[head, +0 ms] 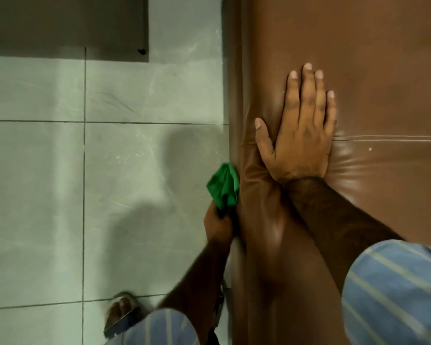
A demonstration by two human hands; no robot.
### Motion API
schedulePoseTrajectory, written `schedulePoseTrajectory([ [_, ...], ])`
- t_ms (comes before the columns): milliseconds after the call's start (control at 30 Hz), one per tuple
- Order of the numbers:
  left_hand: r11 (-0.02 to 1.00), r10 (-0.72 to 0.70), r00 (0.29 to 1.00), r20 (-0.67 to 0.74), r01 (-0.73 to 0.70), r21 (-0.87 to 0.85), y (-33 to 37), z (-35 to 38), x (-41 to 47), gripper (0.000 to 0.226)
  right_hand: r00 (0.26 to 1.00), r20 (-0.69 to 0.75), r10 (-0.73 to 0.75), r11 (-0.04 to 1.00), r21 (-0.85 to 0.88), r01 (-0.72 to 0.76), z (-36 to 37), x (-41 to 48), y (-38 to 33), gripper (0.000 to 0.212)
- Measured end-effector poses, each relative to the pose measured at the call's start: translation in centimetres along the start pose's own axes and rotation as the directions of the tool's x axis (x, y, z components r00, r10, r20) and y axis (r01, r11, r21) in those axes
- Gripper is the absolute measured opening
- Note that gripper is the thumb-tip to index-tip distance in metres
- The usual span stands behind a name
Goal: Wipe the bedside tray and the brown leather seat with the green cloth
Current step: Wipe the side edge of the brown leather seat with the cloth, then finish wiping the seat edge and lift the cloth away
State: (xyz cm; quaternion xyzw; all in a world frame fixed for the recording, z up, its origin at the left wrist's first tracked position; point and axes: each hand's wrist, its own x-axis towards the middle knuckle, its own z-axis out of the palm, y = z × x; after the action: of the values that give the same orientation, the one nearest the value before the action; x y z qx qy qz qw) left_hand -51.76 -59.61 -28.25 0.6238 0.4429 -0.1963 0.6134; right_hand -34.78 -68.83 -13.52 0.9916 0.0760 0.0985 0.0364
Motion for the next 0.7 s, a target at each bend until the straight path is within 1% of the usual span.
schedulePoseTrajectory([
  [67, 0.995, -0.087, 0.996, 0.03, 0.085, 0.055, -2.5, -1.0, -2.3, 0.019, 1.0, -0.011, -0.004, 1.0, 0.012, 0.005, -0.1, 0.0, 0.0, 0.084],
  [100, 0.991, -0.102, 0.994, 0.041, 0.098, 0.092, -2.4, -1.3, -2.8, 0.021, 1.0, -0.009, -0.007, 1.0, 0.019, 0.007, -0.1, 0.0, 0.0, 0.084],
  [133, 0.988, -0.086, 0.995, 0.05, 0.078, 0.136, -1.8, -1.6, -2.8, 0.025, 1.0, -0.004, -0.007, 1.0, 0.022, 0.007, -0.1, 0.1, -0.1, 0.084],
  [200, 0.978, -0.022, 0.998, 0.056, 0.01, 0.208, 0.3, -2.5, -2.8, 0.026, 1.0, 0.019, -0.007, 1.0, 0.014, 0.007, -0.2, 0.3, 0.0, 0.084],
  [333, 0.964, 0.136, 0.991, -0.004, -0.131, 0.233, 7.2, -5.2, -2.5, 0.024, 0.994, 0.108, 0.009, 0.999, 0.038, -0.013, -1.3, 0.4, -0.4, 0.085],
  [433, 0.925, 0.231, 0.973, -0.018, -0.214, 0.315, 12.9, -8.3, -3.1, 0.021, 0.972, 0.215, 0.096, 0.99, 0.085, -0.117, -3.5, 1.2, -2.0, 0.091],
  [467, 0.897, 0.265, 0.964, -0.014, -0.241, 0.371, 14.8, -9.7, -3.4, 0.018, 0.965, 0.245, 0.09, 0.985, 0.118, -0.122, -4.6, 1.9, -3.0, 0.092],
  [500, 0.868, 0.296, 0.955, -0.009, -0.265, 0.42, 16.5, -10.8, -3.7, 0.017, 0.961, 0.274, 0.041, 0.982, 0.166, -0.09, -5.4, 2.5, -3.8, 0.092],
  [567, 0.83, 0.334, 0.942, -0.029, -0.279, 0.483, 20.6, -13.8, -4.4, 0.017, 0.949, 0.29, -0.119, 0.956, 0.29, 0.032, -7.6, 4.8, -6.2, 0.09],
  [633, 0.816, 0.37, 0.926, -0.067, -0.29, 0.499, 25.0, -16.8, -4.8, 0.02, 0.941, 0.277, -0.195, 0.925, 0.37, 0.083, -10.4, 7.8, -8.9, 0.089],
  [700, 0.796, 0.433, 0.897, -0.091, -0.333, 0.506, 29.7, -19.8, -4.6, 0.019, 0.93, 0.263, -0.256, 0.907, 0.399, 0.137, -12.9, 11.3, -11.2, 0.087],
])
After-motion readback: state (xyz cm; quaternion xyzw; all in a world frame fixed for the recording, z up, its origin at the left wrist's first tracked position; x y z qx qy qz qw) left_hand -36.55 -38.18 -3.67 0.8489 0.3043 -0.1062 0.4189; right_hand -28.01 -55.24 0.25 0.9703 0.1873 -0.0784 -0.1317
